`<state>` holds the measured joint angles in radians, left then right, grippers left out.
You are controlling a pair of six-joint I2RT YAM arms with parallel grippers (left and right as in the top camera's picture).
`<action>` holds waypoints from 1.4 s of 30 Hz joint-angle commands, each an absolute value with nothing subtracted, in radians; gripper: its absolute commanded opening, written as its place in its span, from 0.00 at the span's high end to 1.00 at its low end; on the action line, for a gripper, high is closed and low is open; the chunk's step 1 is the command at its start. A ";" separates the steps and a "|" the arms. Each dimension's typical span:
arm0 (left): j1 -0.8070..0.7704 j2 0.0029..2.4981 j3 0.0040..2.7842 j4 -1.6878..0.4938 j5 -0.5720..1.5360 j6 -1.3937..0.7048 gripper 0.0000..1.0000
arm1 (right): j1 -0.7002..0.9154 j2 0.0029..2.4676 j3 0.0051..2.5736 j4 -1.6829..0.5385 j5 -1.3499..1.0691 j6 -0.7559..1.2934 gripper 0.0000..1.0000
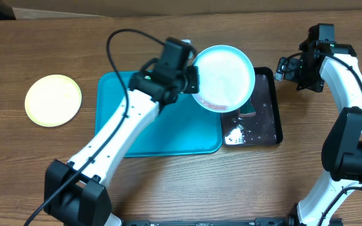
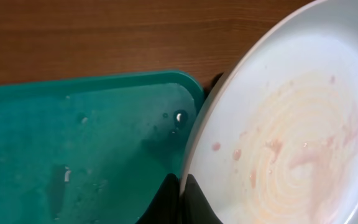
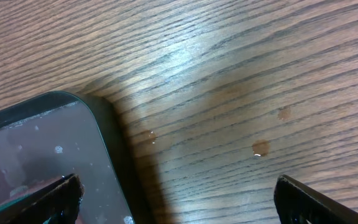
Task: Clean dirty plates on tray and stack at the side
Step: 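Lift the white plate's rim with the left gripper, tilting it up, then carry the white plate left and set it on the plate stack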
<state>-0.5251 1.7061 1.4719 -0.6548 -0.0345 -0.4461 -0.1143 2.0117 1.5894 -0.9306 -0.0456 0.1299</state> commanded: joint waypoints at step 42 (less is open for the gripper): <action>-1.142 1.740 1.556 -0.444 -1.232 0.125 0.96 | -0.110 1.995 1.606 -0.926 -0.045 0.130 0.00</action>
